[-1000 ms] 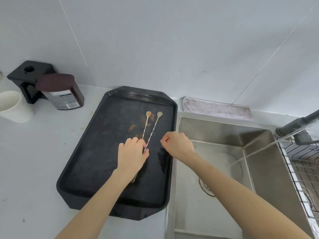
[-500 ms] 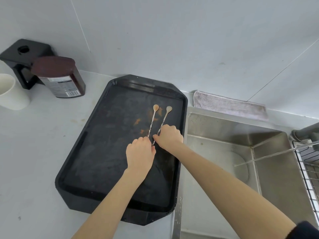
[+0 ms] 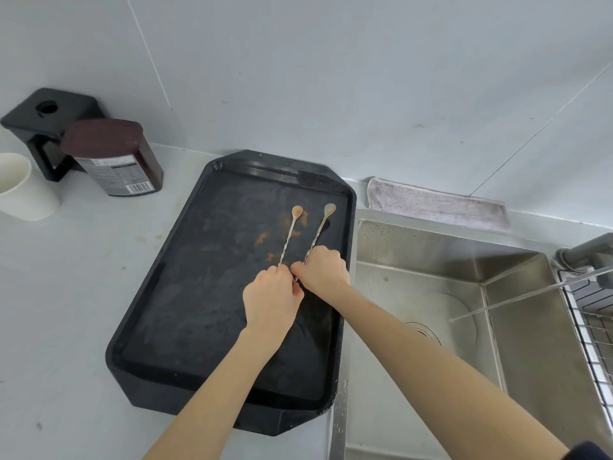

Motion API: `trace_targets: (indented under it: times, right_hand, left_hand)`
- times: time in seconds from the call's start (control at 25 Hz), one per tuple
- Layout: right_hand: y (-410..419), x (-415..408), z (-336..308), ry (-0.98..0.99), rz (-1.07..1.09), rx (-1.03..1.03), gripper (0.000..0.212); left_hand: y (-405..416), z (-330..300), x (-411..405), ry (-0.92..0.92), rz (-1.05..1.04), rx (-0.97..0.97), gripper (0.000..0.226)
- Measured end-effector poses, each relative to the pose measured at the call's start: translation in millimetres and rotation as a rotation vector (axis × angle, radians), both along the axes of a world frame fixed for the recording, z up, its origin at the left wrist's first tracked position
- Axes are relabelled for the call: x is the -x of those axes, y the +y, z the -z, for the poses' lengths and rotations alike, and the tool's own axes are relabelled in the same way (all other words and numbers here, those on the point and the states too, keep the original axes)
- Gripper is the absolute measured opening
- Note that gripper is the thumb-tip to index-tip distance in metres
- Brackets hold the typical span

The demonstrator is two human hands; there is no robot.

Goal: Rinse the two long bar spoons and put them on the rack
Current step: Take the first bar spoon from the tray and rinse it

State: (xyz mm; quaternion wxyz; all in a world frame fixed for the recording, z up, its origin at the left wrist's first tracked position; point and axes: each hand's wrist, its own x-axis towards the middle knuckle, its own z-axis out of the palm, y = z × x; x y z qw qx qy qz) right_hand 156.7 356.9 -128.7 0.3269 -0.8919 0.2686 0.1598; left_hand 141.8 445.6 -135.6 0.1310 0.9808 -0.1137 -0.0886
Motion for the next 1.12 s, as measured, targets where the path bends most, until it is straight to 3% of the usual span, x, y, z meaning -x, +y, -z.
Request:
trace_targets:
  times: [0.16,0.28,0.52,0.68,0.92,1.12]
  right_hand:
    - [-4,8,-11,-0.072,0.038,-0.024,0.029]
    - [-8,15,-18,-0.163,0.1,-0.059,0.016]
    - [-22,37,-35,-0.318,0.205,-0.155,0.026]
    - [-35,53,-50,-0.415,0.252,-0.232,0.012]
    - [-61,88,-78,-0.543,0.299,-0.298,0.017]
    - [-90,121,-94,-0.6,0.325,-0.308,0.007]
  left_hand:
    - [-4,-13,4,-0.016,-0.01,0.054,0.025]
    - [-8,-25,9,-0.013,-0.022,0.112,0.024]
    - [-17,-44,24,0.028,-0.056,0.253,0.021]
    - [-25,-58,38,0.031,-0.055,0.331,0.02]
    - [-45,-79,64,0.041,-0.013,0.468,0.02]
    - [-68,-87,86,0.072,0.015,0.544,0.017]
